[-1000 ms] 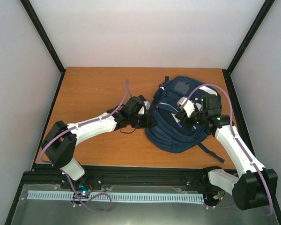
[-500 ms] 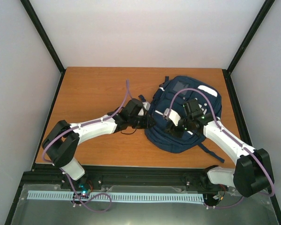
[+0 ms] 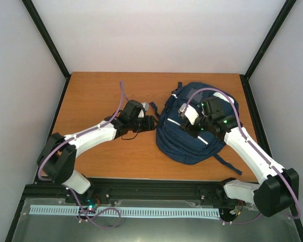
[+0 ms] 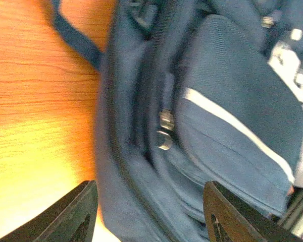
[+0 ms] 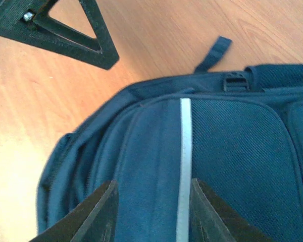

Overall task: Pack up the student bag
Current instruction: Adjust the student bag at the center of the board.

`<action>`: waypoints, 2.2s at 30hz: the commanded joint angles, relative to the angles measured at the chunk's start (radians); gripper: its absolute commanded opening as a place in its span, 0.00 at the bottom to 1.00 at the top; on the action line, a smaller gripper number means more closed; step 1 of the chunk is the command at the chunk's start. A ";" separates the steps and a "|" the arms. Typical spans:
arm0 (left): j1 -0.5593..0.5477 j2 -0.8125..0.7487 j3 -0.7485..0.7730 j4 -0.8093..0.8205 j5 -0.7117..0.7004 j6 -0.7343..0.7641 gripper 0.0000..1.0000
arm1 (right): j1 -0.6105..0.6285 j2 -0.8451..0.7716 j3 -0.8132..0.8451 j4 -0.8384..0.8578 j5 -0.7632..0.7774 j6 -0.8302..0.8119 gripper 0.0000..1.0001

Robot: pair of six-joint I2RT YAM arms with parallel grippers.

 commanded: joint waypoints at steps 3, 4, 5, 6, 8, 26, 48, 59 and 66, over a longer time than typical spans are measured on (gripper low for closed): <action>0.075 0.153 0.003 0.137 0.133 -0.076 0.54 | 0.008 0.058 0.012 0.040 0.178 0.063 0.43; 0.076 0.172 0.010 0.158 0.153 -0.081 0.52 | 0.008 0.060 0.006 0.041 0.196 0.063 0.44; 0.075 0.189 0.019 0.174 0.175 -0.084 0.51 | 0.008 0.060 0.000 0.043 0.222 0.063 0.46; 0.075 0.210 0.029 0.185 0.195 -0.086 0.50 | 0.006 0.060 -0.007 0.044 0.251 0.063 0.48; 0.076 0.241 0.046 0.194 0.218 -0.094 0.48 | -0.007 0.064 -0.021 0.042 0.298 0.064 0.51; 0.075 0.304 0.063 0.192 0.183 -0.111 0.01 | -0.265 0.159 -0.113 0.008 0.422 0.033 0.55; -0.145 -0.141 -0.270 -0.075 -0.081 -0.148 0.48 | -0.210 0.400 0.095 0.026 0.291 0.085 0.52; -0.117 -0.198 -0.074 -0.223 -0.238 0.158 0.54 | -0.155 0.145 0.068 -0.050 0.190 0.090 0.51; -0.036 0.019 0.060 -0.229 -0.079 0.288 0.57 | -0.081 0.081 -0.067 -0.019 0.002 -0.003 0.51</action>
